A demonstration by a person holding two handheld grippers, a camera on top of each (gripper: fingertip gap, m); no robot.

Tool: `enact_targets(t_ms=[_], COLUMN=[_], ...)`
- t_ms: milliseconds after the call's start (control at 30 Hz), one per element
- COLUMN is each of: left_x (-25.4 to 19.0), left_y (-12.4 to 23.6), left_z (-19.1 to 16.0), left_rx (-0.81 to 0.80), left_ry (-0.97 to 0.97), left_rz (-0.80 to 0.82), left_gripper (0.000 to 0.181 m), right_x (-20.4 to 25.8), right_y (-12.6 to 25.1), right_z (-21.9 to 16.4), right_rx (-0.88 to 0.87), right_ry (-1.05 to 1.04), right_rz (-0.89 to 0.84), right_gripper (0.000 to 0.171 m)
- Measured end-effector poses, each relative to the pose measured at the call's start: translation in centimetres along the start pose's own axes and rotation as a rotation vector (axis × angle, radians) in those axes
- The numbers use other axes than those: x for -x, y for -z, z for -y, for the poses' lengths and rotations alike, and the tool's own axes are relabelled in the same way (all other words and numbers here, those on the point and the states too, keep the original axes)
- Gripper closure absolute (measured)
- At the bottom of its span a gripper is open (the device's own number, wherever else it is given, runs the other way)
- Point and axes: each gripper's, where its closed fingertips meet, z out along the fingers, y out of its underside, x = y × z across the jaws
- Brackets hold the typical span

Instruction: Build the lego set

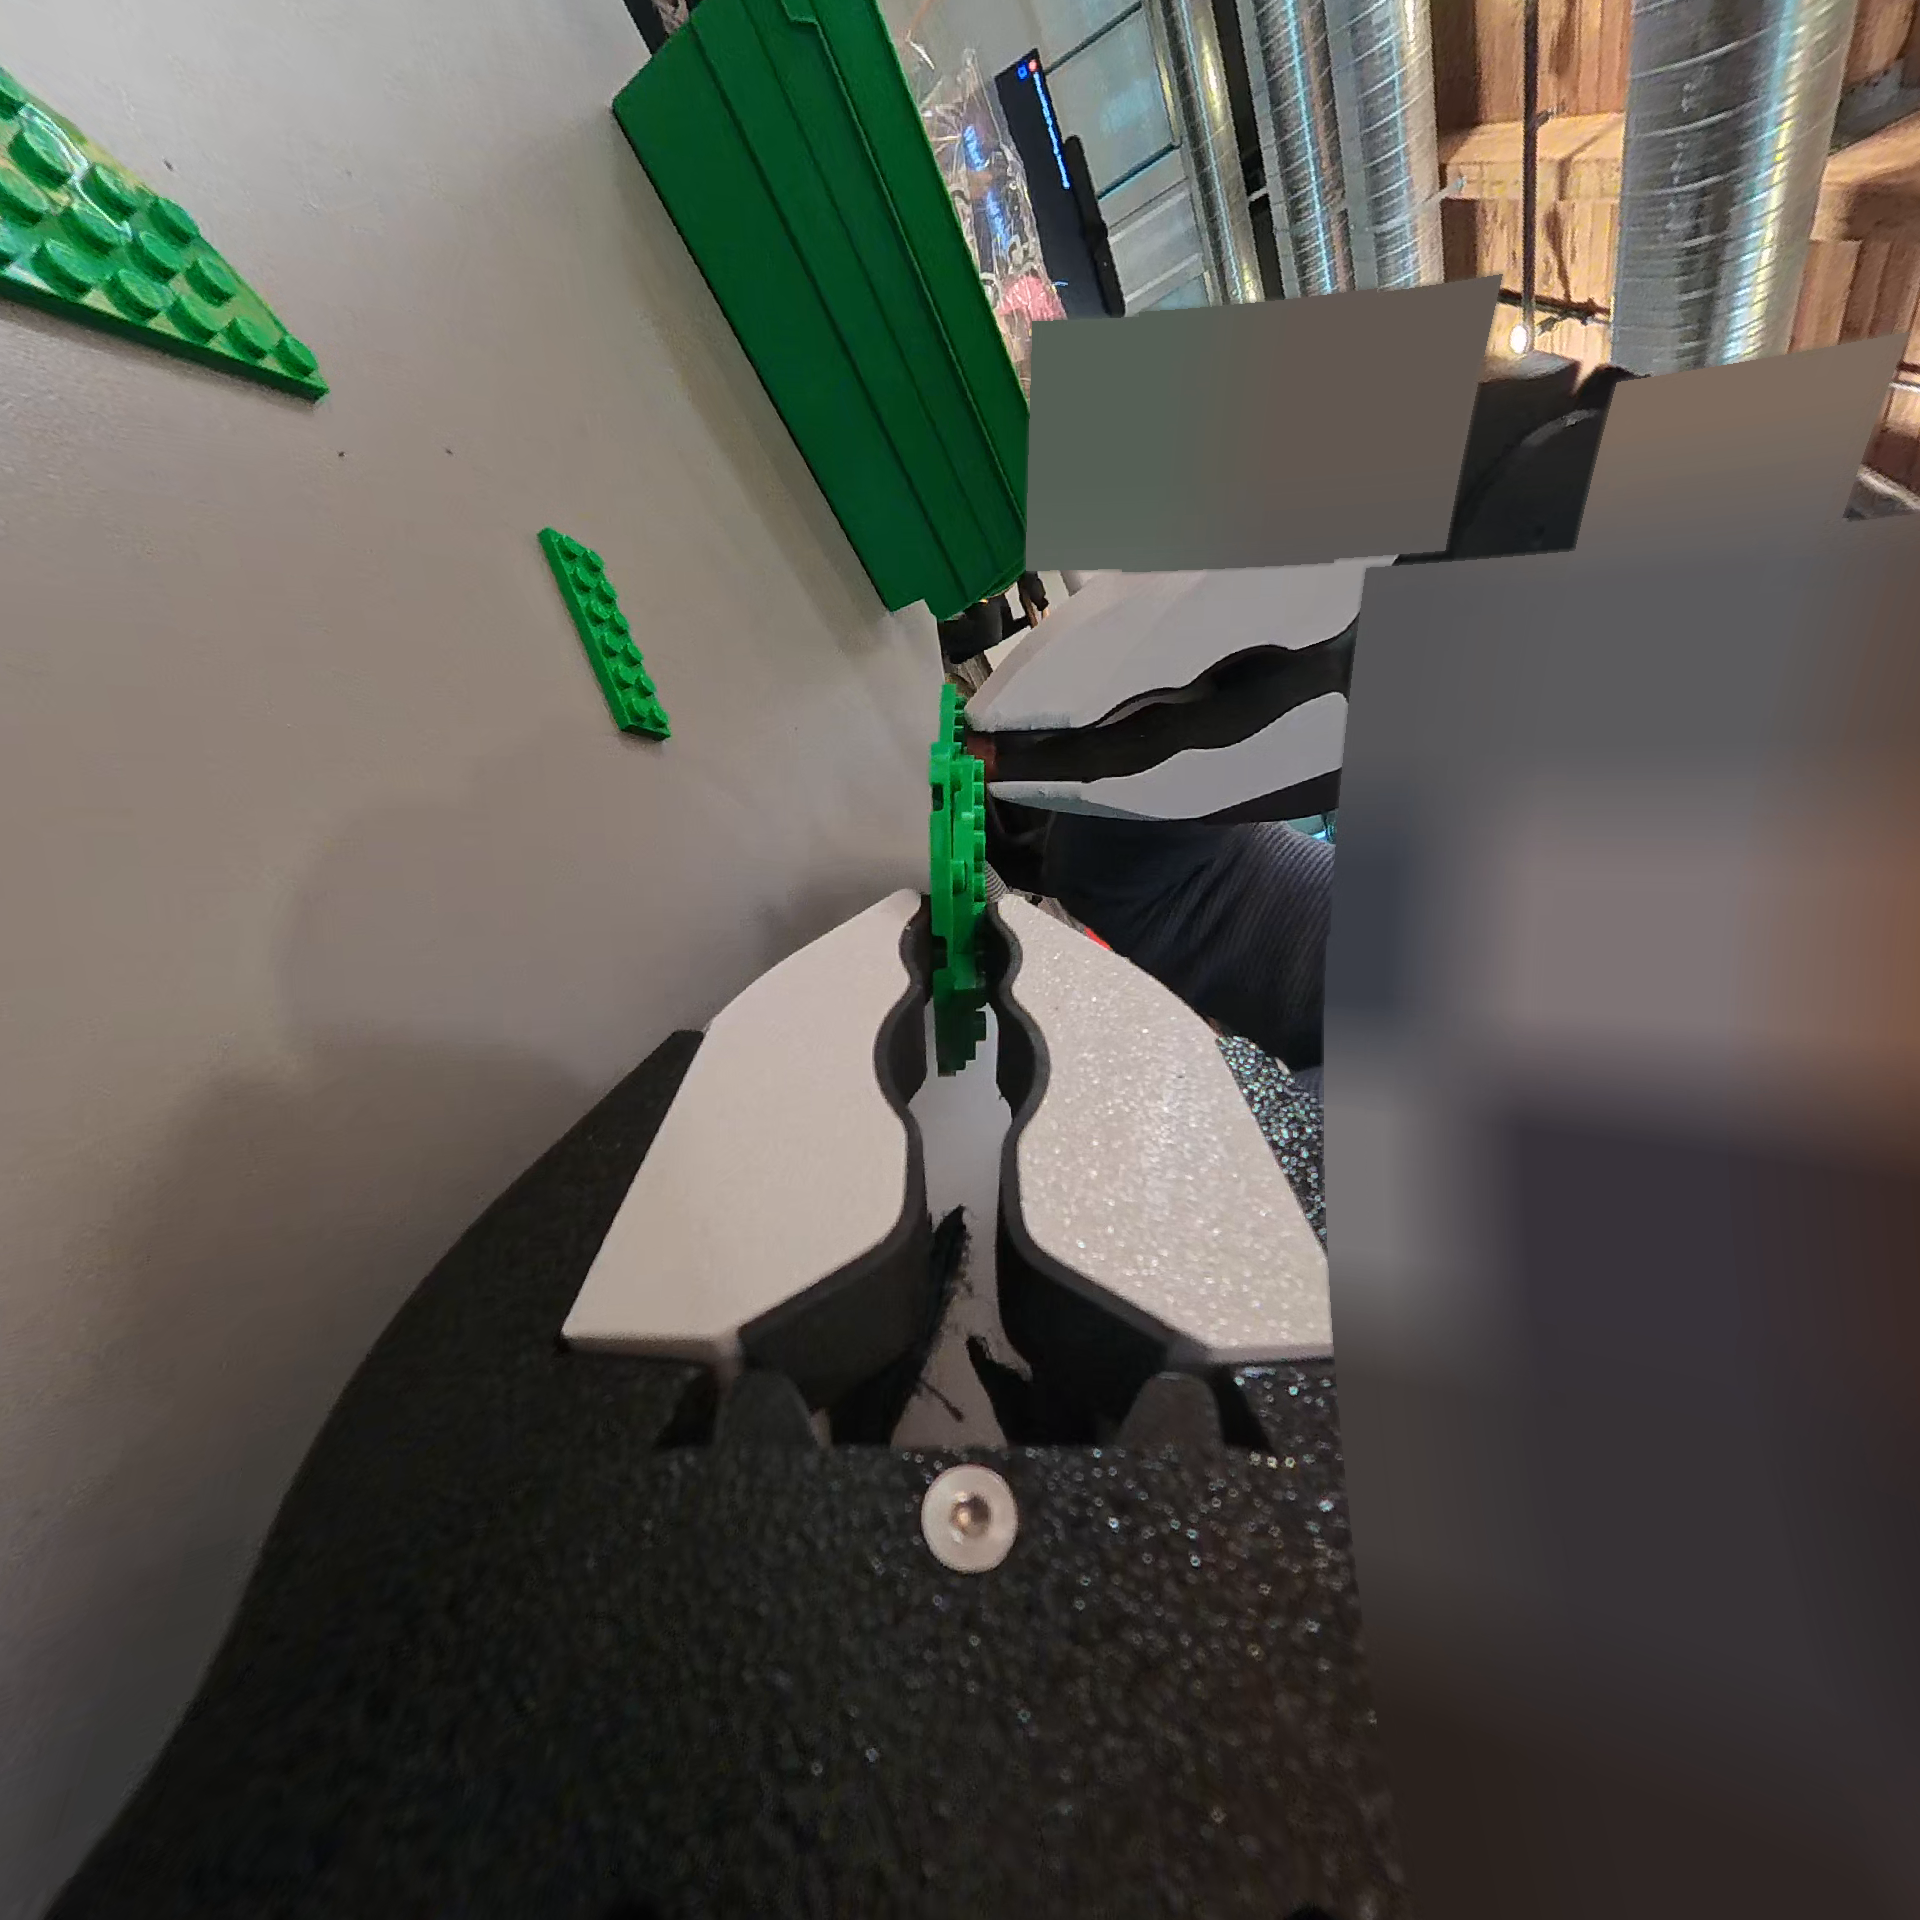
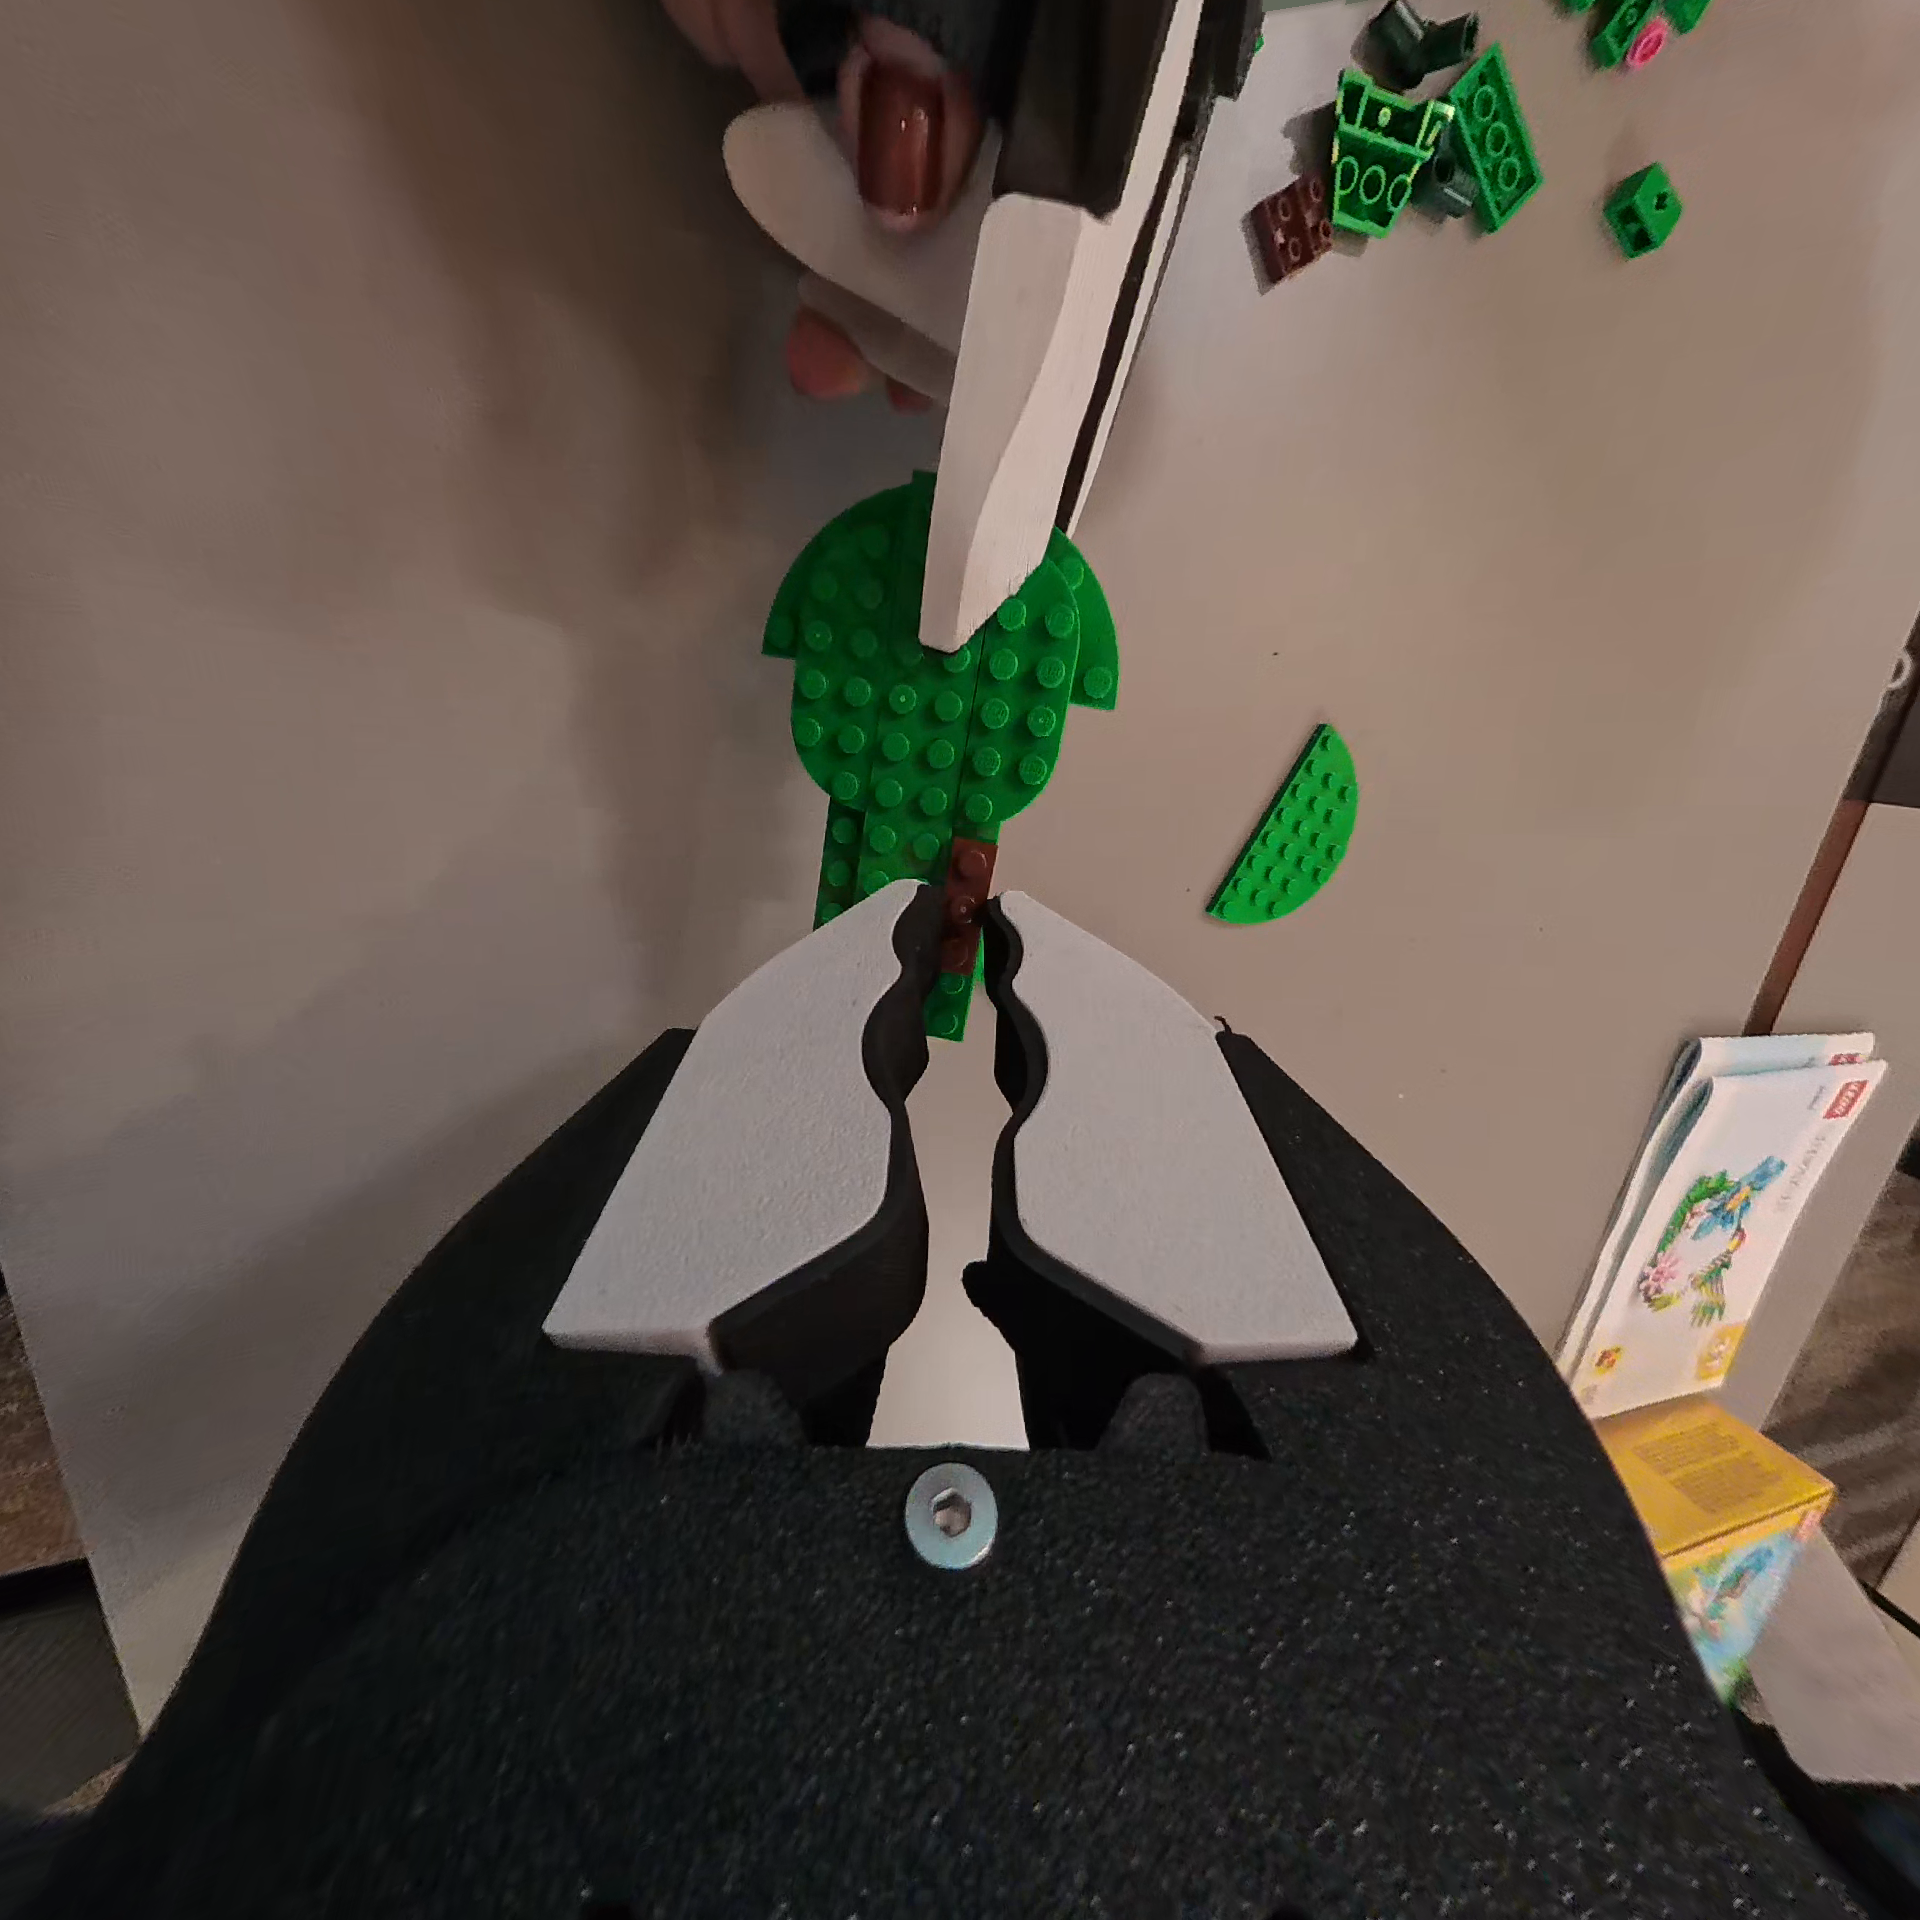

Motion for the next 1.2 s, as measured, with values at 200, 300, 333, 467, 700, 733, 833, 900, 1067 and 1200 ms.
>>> enact_targets(t_ms=[200,300,333,467,700,733,833,900,1067,1200], left_x=[-0.09,-0.1,-0.11,-0.12,-0.16,-0.19,-0.28,-0.31,-0.42,-0.46], left_y=[-0.02,-0.04,-0.05,-0.02,0.0,-0.03,-0.08,-0.08,-0.09,-0.07], left_z=[-0.07,-0.11,-0.1,-0.07,-0.1,-0.15,-0.27,-0.29,-0.33,-0.31], left_rx=[0.004,0.007,0.006,0.004,0.006,0.009,0.017,0.018,0.02,0.019], left_ry=[-0.006,-0.009,-0.01,-0.009,-0.014,-0.017,-0.023,-0.024,-0.027,-0.026], left_rz=[-0.004,-0.003,-0.003,-0.005,-0.005,-0.006,-0.01,-0.012,-0.018,-0.022], left_gripper=[0.174,0.174,0.174,0.174,0.174,0.174,0.174,0.174,0.174,0.174], right_x=[0.07,0.2,0.24,0.22,-0.07,-0.01,0.06,0.1,0.19,0.27], right_y=[0.06,0.04,0.05,0.06,0.16,0.16,0.21,0.22,0.34,0.44], right_z=[0.18,0.25,0.27,0.29,-0.14,-0.13,-0.08,-0.01,0.02,0.01], right_rx=[0.012,0.017,0.019,0.028,0.067,0.066,0.065,0.063,0.064,0.062], right_ry=[0.023,0.024,0.025,0.032,0.044,0.043,0.045,0.046,0.053,0.047], right_rz=[0.005,0.014,0.015,0.007,-0.016,-0.011,-0.004,0.0,0.011,0.026], right_gripper=[0.163,0.163,0.163,0.163,0.163,0.163,0.163,0.163,0.163,0.163])
